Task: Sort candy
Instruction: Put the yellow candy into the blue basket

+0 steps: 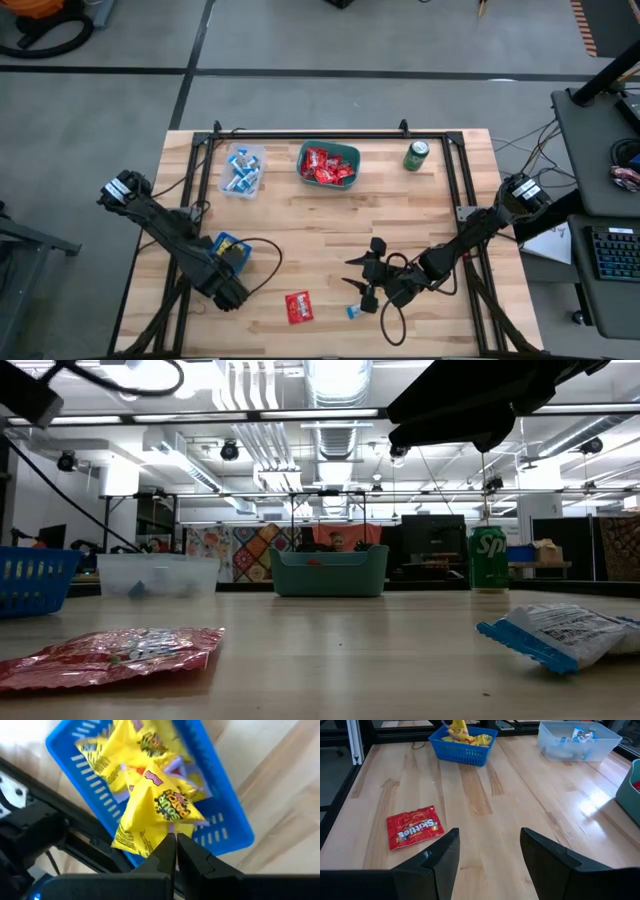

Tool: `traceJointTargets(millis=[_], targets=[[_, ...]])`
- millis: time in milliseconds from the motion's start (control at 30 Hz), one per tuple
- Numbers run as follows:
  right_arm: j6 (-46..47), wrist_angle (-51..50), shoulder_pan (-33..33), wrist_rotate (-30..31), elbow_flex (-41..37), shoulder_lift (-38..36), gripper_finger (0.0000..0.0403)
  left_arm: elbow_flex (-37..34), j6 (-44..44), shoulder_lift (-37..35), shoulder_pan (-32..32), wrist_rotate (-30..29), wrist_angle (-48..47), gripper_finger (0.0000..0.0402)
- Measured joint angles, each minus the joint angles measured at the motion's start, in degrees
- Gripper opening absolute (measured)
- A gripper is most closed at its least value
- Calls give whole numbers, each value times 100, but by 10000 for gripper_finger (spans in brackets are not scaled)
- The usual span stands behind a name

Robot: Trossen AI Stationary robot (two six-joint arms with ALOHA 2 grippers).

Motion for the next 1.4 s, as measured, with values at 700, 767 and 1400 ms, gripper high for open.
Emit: traceJointTargets(millis=[700, 767, 1400], targets=[[21, -1, 0, 1, 0, 1, 201, -214, -1534, -276, -785, -2545, -58, 0], [22, -4, -1, 1, 0, 2, 201, -228, -1814, -297, -909, -2549, -50, 0], [3, -10, -1, 1, 0, 1, 201, -977, -4511, -165, -2169, -3920, 214, 0]])
